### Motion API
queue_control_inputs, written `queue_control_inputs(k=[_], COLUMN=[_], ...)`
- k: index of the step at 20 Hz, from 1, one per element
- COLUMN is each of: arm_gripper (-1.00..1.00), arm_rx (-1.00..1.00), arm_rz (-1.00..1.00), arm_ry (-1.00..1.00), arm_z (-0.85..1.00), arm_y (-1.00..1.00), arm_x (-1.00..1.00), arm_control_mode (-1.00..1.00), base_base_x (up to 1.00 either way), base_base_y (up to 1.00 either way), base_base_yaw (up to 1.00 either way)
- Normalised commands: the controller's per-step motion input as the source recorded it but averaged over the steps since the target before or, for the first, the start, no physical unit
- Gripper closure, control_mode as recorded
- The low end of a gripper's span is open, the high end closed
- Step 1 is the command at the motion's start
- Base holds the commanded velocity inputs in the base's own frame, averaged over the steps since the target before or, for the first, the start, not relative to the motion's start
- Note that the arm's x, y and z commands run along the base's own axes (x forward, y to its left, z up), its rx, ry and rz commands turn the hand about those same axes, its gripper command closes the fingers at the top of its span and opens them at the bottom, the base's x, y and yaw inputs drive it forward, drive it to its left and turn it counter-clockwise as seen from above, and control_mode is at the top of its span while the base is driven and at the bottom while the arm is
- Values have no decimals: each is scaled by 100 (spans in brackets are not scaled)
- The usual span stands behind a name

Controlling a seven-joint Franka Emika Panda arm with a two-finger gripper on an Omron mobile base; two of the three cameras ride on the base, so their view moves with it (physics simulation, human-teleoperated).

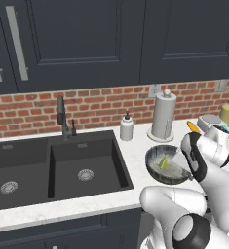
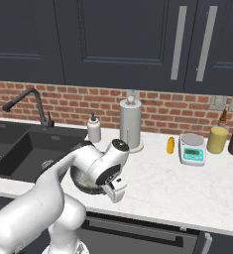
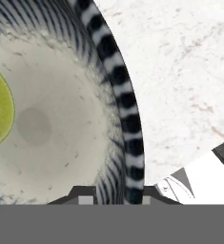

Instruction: Pick the lemon wedge from the sink and place it in the bowl. Then pick the bowl and place it in the microwave. Then close the microwave door and press the start button.

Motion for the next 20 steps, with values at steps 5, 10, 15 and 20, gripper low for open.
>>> queue_control_inputs(k=[5,10,15,20], arm_gripper=[100,100,100,100], arm_rx=[0,0,0,0], arm_rz=[-2,-5,-3,-3], arm_ry=[-24,-4,1,15], arm_z=[75,85,82,48], arm_y=[6,29,45,41], arm_x=[-67,-54,-41,-12], arm_control_mode=[-100,-100,-100,-100], base_base_x=[0,0,0,0], base_base_y=[0,0,0,0], base_base_yaw=[0,0,0,0])
